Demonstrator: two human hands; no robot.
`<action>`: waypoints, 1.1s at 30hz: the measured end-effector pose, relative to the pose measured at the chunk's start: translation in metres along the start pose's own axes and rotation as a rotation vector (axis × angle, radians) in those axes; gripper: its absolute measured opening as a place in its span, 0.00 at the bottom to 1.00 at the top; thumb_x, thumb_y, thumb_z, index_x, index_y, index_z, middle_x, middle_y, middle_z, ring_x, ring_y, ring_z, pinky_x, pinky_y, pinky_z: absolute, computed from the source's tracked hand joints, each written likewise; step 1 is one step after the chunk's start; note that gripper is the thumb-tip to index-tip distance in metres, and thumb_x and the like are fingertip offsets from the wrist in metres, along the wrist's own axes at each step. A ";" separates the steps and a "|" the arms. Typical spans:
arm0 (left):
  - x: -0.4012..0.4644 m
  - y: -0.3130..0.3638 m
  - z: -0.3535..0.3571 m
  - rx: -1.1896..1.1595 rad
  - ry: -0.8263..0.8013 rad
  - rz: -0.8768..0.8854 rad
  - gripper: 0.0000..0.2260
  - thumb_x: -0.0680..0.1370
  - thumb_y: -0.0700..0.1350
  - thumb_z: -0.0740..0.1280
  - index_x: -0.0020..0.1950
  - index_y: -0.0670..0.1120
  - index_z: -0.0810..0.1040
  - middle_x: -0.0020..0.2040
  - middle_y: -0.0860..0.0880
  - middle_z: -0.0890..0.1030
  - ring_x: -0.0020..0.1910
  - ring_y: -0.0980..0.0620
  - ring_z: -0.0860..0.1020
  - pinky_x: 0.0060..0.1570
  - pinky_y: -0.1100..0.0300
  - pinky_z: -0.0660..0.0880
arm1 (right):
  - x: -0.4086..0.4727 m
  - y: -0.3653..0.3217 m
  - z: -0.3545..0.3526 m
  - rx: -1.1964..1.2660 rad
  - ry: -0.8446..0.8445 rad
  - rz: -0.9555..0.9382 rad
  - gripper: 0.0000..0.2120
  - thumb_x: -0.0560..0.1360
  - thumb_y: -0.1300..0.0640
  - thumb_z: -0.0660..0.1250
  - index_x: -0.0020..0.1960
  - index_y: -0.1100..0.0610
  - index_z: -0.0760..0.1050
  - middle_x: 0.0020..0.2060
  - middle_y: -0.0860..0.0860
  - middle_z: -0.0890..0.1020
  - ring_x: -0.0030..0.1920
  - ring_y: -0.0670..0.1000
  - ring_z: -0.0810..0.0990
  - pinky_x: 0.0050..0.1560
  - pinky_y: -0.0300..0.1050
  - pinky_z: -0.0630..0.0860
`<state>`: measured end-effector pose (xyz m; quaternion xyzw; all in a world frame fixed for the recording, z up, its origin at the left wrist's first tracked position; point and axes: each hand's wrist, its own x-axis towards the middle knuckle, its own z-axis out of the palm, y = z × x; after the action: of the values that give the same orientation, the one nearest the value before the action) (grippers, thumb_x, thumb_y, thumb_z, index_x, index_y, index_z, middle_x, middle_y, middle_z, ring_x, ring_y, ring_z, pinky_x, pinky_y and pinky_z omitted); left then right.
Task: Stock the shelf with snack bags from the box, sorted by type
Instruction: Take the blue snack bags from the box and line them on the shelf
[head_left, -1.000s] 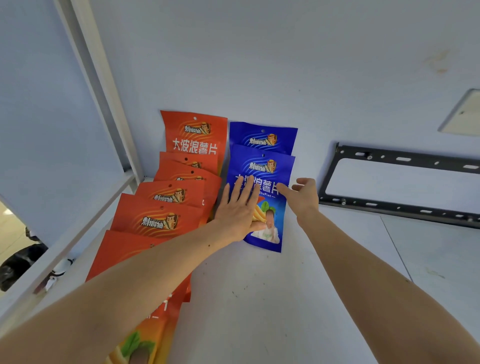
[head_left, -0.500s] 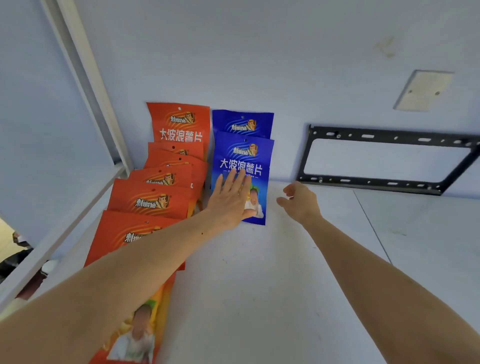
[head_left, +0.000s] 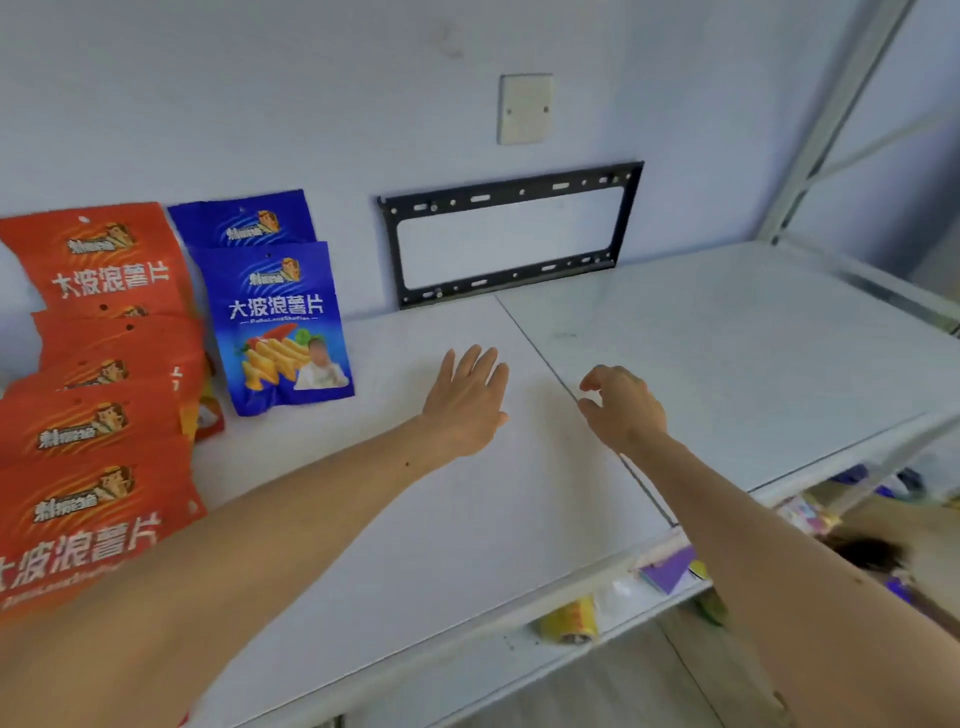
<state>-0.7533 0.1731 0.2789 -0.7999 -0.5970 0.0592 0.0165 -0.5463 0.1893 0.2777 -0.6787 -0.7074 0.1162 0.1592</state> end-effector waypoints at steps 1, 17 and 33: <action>0.006 0.020 -0.003 -0.006 0.013 0.040 0.28 0.84 0.52 0.54 0.79 0.42 0.49 0.80 0.43 0.45 0.78 0.43 0.42 0.75 0.43 0.41 | -0.008 0.021 -0.009 -0.006 0.022 0.020 0.12 0.79 0.57 0.63 0.62 0.54 0.75 0.60 0.52 0.76 0.57 0.55 0.77 0.45 0.44 0.69; 0.087 0.431 -0.005 -0.070 0.167 0.456 0.14 0.76 0.43 0.64 0.62 0.47 0.73 0.59 0.47 0.76 0.60 0.47 0.73 0.58 0.54 0.68 | -0.153 0.397 -0.134 -0.029 0.103 0.308 0.09 0.76 0.58 0.65 0.55 0.53 0.78 0.53 0.53 0.81 0.54 0.59 0.79 0.47 0.50 0.76; 0.195 0.634 0.080 -0.133 -0.114 0.502 0.09 0.82 0.46 0.58 0.59 0.45 0.72 0.57 0.46 0.77 0.54 0.45 0.76 0.42 0.54 0.68 | -0.144 0.655 -0.127 -0.037 -0.141 0.488 0.13 0.75 0.57 0.63 0.58 0.51 0.76 0.56 0.50 0.79 0.55 0.54 0.79 0.52 0.52 0.78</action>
<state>-0.1032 0.1744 0.1234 -0.9177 -0.3823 0.0669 -0.0849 0.1112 0.0726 0.1357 -0.8223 -0.5342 0.1851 0.0644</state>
